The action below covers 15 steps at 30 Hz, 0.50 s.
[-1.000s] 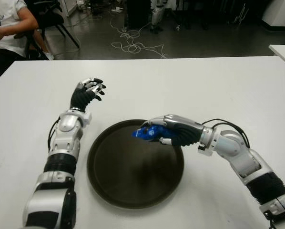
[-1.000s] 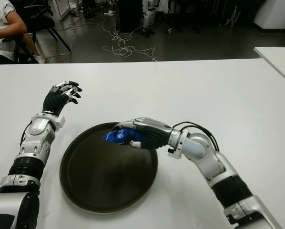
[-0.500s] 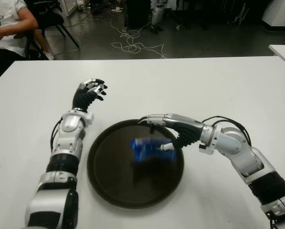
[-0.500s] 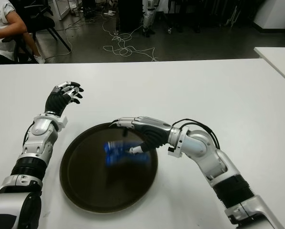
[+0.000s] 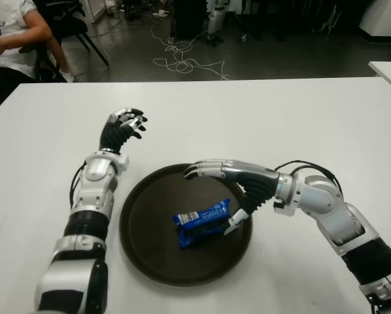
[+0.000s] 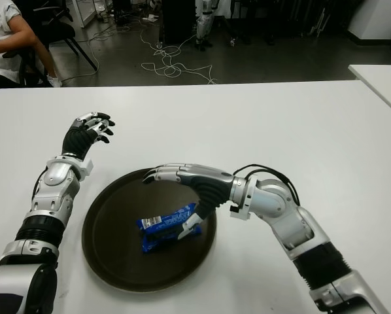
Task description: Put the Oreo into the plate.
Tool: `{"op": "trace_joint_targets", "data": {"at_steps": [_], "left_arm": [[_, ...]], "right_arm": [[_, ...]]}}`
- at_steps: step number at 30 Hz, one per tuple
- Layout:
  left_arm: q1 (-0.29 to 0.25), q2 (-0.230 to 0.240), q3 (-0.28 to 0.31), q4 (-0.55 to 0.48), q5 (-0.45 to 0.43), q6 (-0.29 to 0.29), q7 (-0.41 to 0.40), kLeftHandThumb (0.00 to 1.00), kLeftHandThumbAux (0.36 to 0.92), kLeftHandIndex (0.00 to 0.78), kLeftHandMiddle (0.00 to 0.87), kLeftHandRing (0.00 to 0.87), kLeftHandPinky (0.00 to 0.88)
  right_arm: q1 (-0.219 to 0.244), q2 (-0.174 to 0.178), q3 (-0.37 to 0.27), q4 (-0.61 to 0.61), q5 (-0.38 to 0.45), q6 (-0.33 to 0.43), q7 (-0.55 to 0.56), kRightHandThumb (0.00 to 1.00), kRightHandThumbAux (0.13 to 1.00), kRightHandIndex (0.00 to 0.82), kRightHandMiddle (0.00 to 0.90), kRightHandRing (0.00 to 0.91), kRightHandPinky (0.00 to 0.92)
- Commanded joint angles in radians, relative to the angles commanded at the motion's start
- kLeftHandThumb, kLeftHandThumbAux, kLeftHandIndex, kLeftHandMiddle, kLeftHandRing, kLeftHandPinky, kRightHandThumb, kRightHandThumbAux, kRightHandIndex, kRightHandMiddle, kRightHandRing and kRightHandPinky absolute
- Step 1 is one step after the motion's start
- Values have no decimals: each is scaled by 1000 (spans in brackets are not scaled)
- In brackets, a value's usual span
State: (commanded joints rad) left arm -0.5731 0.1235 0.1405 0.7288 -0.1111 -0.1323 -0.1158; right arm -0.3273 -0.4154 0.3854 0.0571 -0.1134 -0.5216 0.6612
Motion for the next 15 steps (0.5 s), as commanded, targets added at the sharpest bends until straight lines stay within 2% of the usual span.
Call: {"op": "trace_joint_targets", "data": {"at_steps": [6,15], "left_arm": [[1,1,-2,-5,-2,9,-3,834,672,419,466,514,584],[5,4,-9,-14,11,9,7,834,672,419,464,517,589]], "right_arm": [[8,10,-3,5,17,-14,5,0,622,0,0,0,0],[12,7,-11,2,-15,-23,-8,0,608,0,0,0,0]]}}
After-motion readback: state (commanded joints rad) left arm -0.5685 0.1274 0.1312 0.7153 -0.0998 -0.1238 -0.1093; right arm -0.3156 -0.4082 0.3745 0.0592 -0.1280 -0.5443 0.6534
